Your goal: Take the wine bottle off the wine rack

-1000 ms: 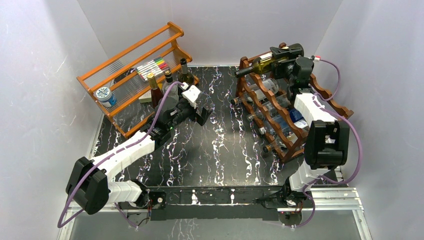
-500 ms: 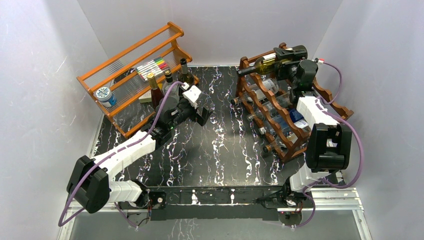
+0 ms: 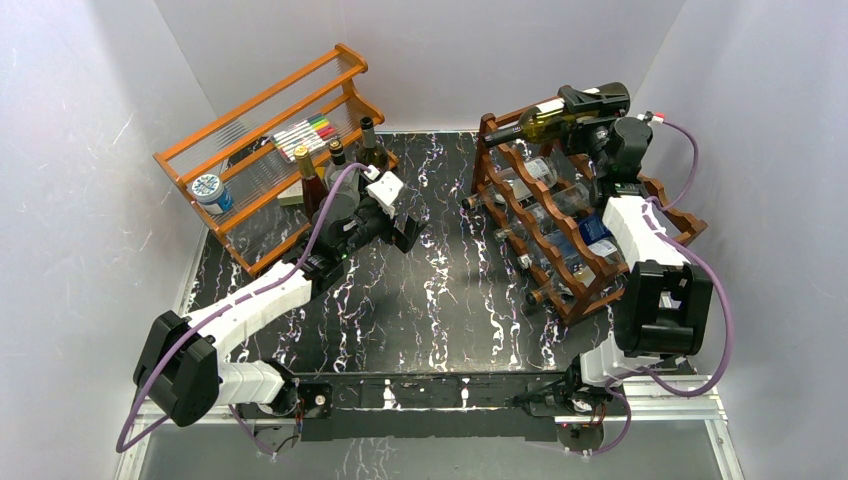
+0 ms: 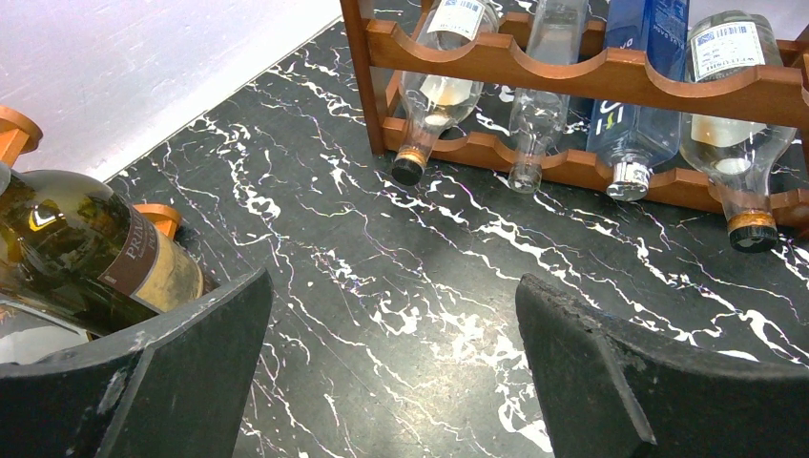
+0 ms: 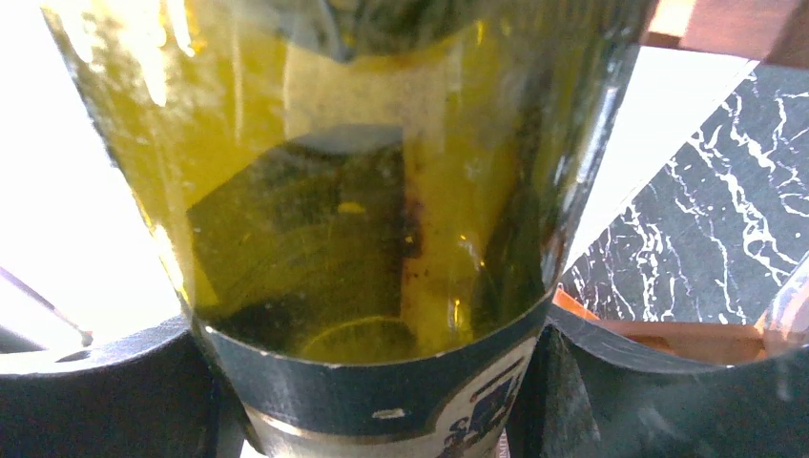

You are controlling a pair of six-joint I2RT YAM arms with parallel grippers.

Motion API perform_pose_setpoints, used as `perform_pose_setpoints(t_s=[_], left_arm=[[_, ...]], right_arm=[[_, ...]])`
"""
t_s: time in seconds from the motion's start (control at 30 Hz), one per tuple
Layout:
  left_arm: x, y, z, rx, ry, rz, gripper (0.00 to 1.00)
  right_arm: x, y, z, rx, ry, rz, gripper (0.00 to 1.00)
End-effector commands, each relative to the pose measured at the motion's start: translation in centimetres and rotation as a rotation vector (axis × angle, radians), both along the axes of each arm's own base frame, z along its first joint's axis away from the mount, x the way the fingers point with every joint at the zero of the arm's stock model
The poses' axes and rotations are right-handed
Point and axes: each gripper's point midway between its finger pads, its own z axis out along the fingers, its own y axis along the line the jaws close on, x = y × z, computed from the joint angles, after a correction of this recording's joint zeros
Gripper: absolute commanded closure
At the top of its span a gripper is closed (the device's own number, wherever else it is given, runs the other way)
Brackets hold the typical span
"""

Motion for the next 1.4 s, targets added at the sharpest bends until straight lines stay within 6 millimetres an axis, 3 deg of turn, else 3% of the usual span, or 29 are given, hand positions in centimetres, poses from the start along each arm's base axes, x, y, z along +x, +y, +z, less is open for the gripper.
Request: perform_pose_setpoints(t_s=[0.0, 0.13, 0.23, 0.33, 0.53, 0.6, 0.7, 0.93, 1.1, 1.37], left_arm=[[-0.2, -0.5, 1.8, -0.037, -0.045, -0.020, 0.02], [-0.5, -0.5, 2.2, -0.058, -0.046, -0.026, 0.02], [-1.5, -1.0, 3.8, -0.132, -0.067, -0.074, 0.02], [-3.4, -1.8, 6.9, -0.254, -0.126, -0.162, 0.02], [-4.4, -3.0, 14.3, -0.466, -0.237, -0.256, 0.02], [-4.6, -3.3, 16.6, -0.510, -0.291, -0.282, 0.02], [-4.7, -4.0, 18.6, -0.521, -0.361, -0.317, 0.02], [-6.4, -3.9, 21.4, -0.514, -0.538, -0.366, 0.02], [-7.5, -2.9, 22.3, -0.492, -0.645, -0.346, 0.05], [-8.0, -2.6, 23.8, -0.491, -0.756, -0.338, 0.17]], right_arm=[[-3.4, 0.3, 9.4, 0.026, -0.255, 0.036, 0.67], [-4.6, 1.1, 9.9, 0.055, -0.237, 0.089, 0.69], [-5.6, 1.8, 10.2, 0.096, -0.206, 0.137, 0.69], [-6.7, 3.0, 11.0, 0.135, -0.190, 0.210, 0.68], [-9.4, 5.6, 12.7, 0.179, -0.162, 0.312, 0.68], [-10.3, 7.4, 13.2, 0.198, -0.154, 0.360, 0.68], [-11.4, 9.9, 13.6, 0.238, -0.146, 0.430, 0.68], [-13.6, 15.9, 13.8, 0.327, -0.108, 0.589, 0.67], [-14.7, 18.4, 14.2, 0.401, -0.084, 0.657, 0.67], [-16.1, 21.5, 14.0, 0.469, -0.050, 0.727, 0.66]])
